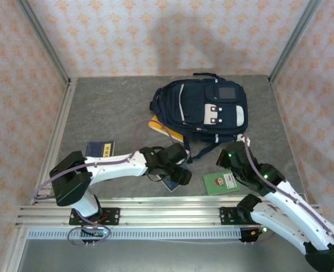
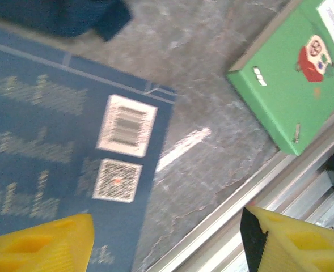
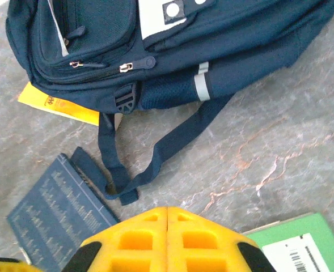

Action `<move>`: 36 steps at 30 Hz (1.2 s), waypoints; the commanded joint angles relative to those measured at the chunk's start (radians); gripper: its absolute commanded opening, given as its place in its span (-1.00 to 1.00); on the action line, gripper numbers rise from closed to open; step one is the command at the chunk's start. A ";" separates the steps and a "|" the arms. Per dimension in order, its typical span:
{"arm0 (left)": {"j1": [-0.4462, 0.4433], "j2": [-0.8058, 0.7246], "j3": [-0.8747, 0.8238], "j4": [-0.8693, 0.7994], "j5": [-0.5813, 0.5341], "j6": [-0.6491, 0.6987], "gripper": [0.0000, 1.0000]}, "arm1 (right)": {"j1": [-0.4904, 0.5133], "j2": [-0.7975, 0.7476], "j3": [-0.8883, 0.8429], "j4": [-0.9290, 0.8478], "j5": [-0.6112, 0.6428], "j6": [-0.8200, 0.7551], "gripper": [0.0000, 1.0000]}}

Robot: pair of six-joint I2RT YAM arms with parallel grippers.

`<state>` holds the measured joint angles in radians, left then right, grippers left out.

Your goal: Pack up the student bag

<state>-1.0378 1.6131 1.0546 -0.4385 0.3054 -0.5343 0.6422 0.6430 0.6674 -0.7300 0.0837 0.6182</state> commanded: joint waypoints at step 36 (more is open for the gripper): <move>0.245 0.032 -0.029 -0.009 -0.038 0.023 0.06 | 0.073 0.729 -0.025 0.074 -0.299 0.271 -1.00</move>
<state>-0.7898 1.7180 1.0309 -0.3882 0.3172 -0.5068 0.7021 1.3071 0.6651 -0.8001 -0.0967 0.8505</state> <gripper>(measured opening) 0.528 0.048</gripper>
